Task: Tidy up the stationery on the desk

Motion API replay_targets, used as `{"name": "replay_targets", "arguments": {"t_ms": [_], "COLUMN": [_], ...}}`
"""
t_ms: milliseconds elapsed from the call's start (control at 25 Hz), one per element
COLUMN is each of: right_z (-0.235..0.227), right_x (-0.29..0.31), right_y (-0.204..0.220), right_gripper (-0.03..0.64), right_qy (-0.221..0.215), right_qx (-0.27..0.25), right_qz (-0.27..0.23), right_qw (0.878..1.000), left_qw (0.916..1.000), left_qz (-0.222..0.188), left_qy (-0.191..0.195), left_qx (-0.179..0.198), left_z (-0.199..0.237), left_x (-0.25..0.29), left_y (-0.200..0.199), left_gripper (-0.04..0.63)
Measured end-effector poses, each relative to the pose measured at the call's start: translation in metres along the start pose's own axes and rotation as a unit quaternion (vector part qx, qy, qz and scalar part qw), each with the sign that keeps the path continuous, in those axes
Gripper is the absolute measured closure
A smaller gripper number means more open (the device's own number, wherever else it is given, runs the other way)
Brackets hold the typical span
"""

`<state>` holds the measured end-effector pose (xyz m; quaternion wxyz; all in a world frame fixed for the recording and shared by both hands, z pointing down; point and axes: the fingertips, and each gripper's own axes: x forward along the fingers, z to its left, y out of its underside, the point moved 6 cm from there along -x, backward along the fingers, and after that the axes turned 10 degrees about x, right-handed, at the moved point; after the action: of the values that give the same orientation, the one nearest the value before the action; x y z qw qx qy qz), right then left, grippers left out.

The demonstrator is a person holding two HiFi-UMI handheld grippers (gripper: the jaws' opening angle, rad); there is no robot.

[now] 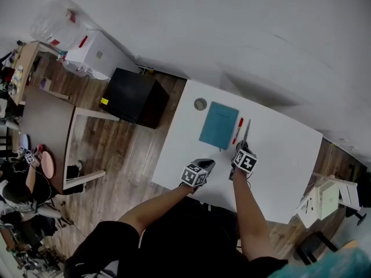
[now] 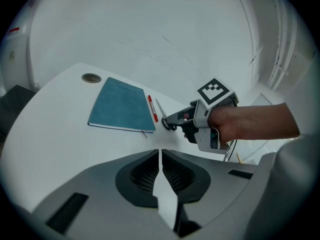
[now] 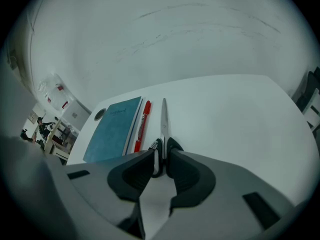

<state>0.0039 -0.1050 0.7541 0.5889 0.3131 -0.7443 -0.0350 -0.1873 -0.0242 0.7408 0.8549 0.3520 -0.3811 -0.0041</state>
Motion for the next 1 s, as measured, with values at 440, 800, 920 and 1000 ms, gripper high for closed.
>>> {"name": "replay_targets", "arguments": {"t_ms": [440, 800, 920, 1000], "right_z": [0.016, 0.056, 0.068, 0.076], "right_x": [-0.06, -0.168, -0.213, -0.241], "right_y": [0.03, 0.081, 0.106, 0.12], "right_gripper": [0.525, 0.578, 0.583, 0.583], "right_qy": [-0.059, -0.12, -0.141, -0.149], "right_qx": [-0.096, -0.104, -0.102, -0.103], "right_qz": [-0.032, -0.086, -0.108, -0.12], "right_qw": [0.993, 0.984, 0.979, 0.976], "left_qw": [0.9987, 0.9857, 0.9879, 0.9894], "left_qz": [-0.042, -0.123, -0.128, -0.117], "left_qy": [-0.02, -0.025, -0.006, -0.001], "left_qx": [0.019, 0.112, 0.088, 0.086], "left_z": [-0.004, -0.051, -0.075, -0.091], "left_x": [-0.045, -0.114, -0.134, -0.145], "left_y": [-0.005, -0.023, -0.017, -0.011], "left_gripper": [0.568, 0.568, 0.568, 0.568]}}
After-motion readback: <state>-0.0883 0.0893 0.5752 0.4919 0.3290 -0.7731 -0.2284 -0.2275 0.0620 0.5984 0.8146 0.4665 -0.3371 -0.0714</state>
